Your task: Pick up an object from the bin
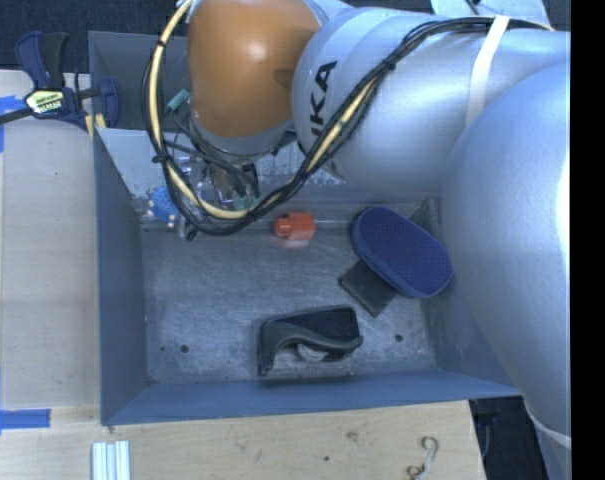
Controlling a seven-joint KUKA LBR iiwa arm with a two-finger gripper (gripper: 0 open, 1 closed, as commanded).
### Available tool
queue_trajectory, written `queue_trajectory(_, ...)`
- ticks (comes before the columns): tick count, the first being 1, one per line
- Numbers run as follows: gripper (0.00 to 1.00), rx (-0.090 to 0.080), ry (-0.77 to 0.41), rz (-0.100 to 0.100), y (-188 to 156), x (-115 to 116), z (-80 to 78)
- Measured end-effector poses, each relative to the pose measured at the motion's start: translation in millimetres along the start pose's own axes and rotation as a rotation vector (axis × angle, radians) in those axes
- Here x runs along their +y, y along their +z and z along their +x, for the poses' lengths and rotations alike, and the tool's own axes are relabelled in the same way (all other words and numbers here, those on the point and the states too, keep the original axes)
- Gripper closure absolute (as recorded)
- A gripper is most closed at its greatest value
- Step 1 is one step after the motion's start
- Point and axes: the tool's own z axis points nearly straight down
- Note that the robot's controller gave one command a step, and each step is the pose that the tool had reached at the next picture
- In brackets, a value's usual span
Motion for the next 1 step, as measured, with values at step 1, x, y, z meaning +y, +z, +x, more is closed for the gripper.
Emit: queue_trajectory(1,0.00,0.009,0.001,0.002,5.6,-0.5,1.7)
